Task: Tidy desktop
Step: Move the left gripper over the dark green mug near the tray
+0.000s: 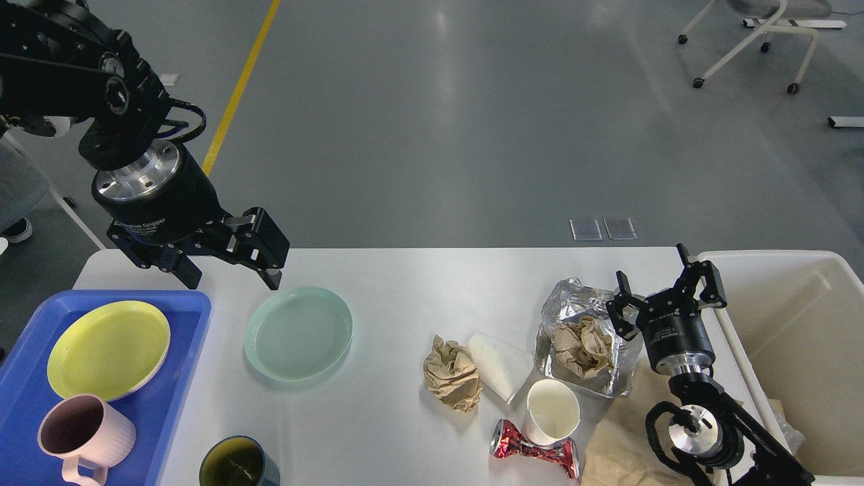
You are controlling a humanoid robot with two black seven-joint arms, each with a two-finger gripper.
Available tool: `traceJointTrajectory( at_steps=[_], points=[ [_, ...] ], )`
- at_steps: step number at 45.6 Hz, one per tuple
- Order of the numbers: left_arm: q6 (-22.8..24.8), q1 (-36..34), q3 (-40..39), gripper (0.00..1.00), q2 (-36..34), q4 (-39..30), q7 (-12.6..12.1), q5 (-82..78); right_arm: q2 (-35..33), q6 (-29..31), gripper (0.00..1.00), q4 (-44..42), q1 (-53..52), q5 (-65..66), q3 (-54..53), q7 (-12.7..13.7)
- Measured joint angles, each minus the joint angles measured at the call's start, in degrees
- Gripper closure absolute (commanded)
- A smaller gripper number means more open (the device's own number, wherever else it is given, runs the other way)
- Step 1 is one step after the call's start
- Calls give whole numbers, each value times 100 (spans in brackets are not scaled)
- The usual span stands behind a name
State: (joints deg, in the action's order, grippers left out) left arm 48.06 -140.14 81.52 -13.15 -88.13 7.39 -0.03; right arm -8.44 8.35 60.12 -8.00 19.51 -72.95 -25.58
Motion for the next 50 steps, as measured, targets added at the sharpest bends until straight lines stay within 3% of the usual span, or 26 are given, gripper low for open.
traceJointTrajectory(
  at_steps=[10,19,37,45,50],
  points=[
    [-2,-1099,283,8,826,-872,-33,905,0,0,0,0,0,1,0,0],
    [-181,-1365,461,7,1084,-1242,-98,1561,0,0,0,0,0,0,0,0],
    [-188,-513,738,3,1015,-1131,-130,1725,0,0,0,0,1,0,0,0],
    [-261,288,565,4,401,-1044,-156,1193,0,0,0,0,5,1,0,0],
    [-564,917,190,4,-218,-968,-156,277,0,0,0,0,4,0,0,0]
  ],
)
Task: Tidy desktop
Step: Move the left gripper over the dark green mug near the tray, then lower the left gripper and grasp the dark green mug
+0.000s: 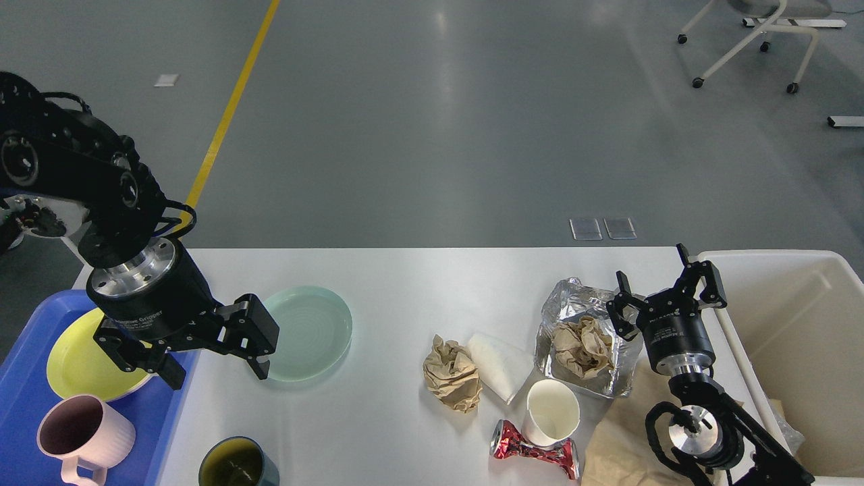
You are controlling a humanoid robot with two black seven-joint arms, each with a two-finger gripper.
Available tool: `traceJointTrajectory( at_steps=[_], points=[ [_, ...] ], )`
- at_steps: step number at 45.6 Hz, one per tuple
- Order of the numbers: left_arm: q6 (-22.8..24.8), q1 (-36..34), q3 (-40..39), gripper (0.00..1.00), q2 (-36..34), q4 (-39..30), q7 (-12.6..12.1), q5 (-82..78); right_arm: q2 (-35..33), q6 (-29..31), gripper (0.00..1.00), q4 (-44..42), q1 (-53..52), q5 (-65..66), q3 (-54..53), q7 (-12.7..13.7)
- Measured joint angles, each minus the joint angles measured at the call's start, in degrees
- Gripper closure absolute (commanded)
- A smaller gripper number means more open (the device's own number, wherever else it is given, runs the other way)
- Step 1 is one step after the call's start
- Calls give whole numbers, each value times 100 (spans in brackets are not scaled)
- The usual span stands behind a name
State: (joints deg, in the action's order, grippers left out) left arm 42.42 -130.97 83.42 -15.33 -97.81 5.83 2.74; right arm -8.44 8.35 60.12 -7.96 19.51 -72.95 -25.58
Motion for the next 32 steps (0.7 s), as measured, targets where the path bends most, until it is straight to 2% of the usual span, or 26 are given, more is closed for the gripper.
traceJointTrajectory(
  at_steps=[9,14,18,32],
  points=[
    [-970,1072,-327,4,-820,103,-3,-1468,0,0,0,0,-2,1,0,0],
    [-1713,1807,-445,4,-979,164,-4,-2150,0,0,0,0,-4,1,0,0],
    [-2099,2301,-580,4,-998,191,-13,-2527,0,0,0,0,-4,1,0,0],
    [-2782,3502,-811,4,-708,713,-20,-2754,0,0,0,0,-3,0,0,0]
  ],
)
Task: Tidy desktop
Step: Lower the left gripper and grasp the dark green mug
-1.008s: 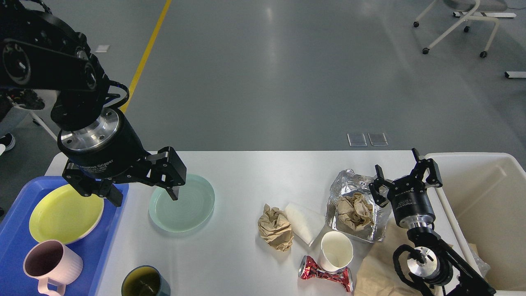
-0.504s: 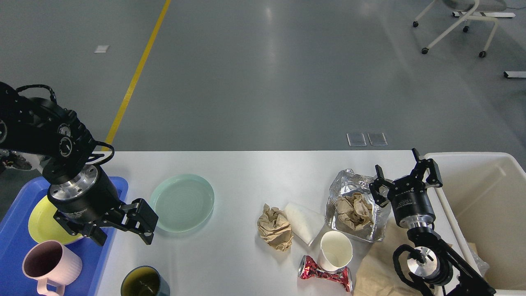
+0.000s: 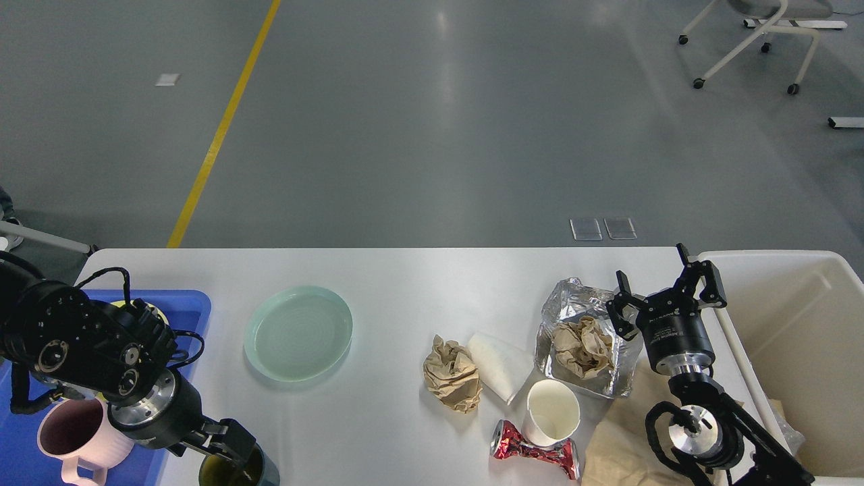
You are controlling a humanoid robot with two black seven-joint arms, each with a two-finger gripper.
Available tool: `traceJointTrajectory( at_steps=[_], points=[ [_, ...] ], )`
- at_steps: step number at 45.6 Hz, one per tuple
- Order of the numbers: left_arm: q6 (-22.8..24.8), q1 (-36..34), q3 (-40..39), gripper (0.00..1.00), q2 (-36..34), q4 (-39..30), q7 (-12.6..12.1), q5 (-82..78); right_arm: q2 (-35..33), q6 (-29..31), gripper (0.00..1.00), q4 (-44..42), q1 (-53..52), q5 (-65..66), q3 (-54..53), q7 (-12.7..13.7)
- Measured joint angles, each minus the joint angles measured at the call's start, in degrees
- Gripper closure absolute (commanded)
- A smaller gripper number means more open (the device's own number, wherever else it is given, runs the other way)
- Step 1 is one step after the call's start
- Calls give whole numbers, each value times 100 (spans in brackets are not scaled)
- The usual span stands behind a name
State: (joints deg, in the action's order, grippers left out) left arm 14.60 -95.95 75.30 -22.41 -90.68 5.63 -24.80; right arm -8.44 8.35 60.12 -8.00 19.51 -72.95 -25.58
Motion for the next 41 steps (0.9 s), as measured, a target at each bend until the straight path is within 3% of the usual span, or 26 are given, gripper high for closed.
traceJointTrajectory(
  at_steps=[18,21,27,37,41],
  points=[
    [-405,803,-65,12,324,595,-114,-160,0,0,0,0,1,0,0,0],
    [-505,879,-102,25,337,609,-115,-188,0,0,0,0,1,0,0,0],
    [-592,960,-117,61,342,613,-134,-248,0,0,0,0,1,0,0,0],
    [-558,998,-113,93,321,605,-357,-378,0,0,0,0,1,0,0,0],
    [-547,999,-116,100,308,605,-457,-323,0,0,0,0,1,0,0,0]
  ],
)
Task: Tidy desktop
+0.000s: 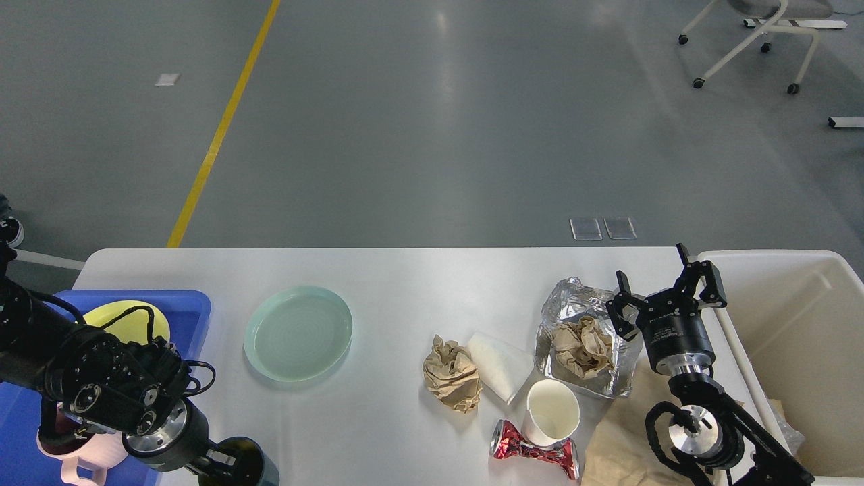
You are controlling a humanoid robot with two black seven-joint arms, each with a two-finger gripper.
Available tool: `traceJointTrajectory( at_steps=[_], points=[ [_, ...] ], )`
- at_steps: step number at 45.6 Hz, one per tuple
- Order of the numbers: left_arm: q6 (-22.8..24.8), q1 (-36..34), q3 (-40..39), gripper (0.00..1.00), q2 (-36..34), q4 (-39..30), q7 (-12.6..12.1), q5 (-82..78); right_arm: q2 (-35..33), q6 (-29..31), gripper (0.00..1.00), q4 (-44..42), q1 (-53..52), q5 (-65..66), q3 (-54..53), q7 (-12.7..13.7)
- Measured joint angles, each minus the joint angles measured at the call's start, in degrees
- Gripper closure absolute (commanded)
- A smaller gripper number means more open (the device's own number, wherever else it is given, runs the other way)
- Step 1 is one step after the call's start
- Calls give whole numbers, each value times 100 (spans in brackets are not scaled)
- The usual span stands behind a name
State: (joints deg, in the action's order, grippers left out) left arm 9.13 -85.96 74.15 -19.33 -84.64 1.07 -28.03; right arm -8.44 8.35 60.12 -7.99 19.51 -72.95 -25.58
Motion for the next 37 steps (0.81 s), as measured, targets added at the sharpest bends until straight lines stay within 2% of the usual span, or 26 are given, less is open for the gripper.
traceJointTrajectory(
  at_steps=[15,27,31,37],
  points=[
    [-6,-1,-17,100,-2,-4,-403,307,0,0,0,0,0,0,0,0],
    [32,-171,-15,100,-81,-47,-467,420,0,0,0,0,0,0,0,0],
    [291,-498,-15,100,-169,-127,-452,537,0,0,0,0,0,0,0,0],
    [1000,-1096,-8,100,-300,-265,-442,697,0,0,0,0,0,0,0,0]
  ],
)
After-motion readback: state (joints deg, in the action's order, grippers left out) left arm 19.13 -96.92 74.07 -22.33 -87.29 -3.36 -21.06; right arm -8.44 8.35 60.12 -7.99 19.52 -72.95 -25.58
